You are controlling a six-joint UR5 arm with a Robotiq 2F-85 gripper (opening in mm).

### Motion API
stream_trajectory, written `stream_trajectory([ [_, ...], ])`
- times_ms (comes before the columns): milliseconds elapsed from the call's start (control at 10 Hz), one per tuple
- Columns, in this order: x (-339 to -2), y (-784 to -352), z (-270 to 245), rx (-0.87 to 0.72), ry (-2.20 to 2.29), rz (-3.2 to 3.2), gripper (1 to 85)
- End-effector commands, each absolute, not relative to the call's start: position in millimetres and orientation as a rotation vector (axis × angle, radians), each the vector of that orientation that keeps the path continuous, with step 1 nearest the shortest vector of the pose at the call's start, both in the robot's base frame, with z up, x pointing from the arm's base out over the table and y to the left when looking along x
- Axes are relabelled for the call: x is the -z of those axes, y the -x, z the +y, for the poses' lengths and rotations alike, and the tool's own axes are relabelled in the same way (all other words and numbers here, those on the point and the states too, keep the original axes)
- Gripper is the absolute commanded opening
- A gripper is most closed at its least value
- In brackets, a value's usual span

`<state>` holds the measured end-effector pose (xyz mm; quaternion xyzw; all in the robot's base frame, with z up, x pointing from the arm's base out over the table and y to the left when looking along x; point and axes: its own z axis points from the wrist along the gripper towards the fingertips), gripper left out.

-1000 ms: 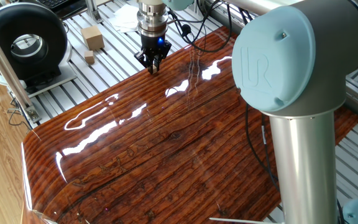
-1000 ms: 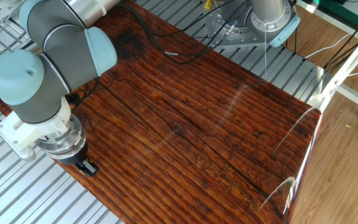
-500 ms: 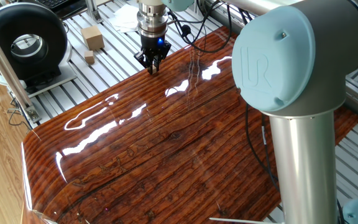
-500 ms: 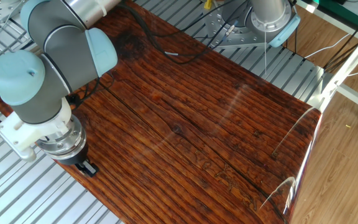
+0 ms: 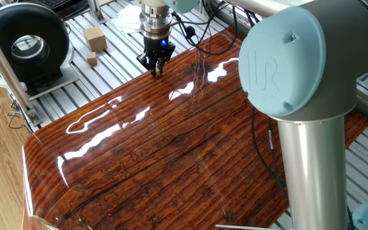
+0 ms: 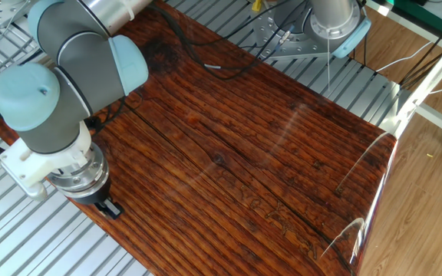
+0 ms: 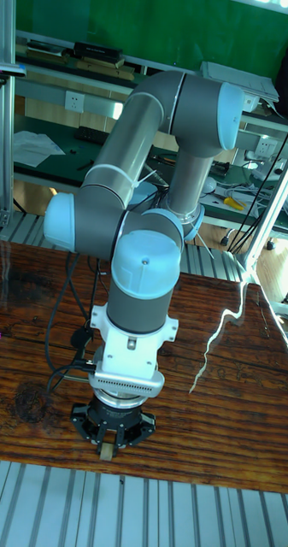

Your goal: Hold a small block with the gripper and sweep it from left to right on the table

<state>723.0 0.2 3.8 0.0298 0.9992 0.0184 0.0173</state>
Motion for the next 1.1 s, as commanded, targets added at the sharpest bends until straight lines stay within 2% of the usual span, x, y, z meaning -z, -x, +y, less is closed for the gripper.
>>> stream_trajectory([
  [0,-3.0,-724.2,4.2,-0.075,-0.112,3.102,1.0],
  [400,-10.6,-720.6,5.4,-0.089,-0.107,3.111,1.0],
  [1000,-3.2,-722.3,8.5,-0.072,-0.112,3.111,1.0],
])
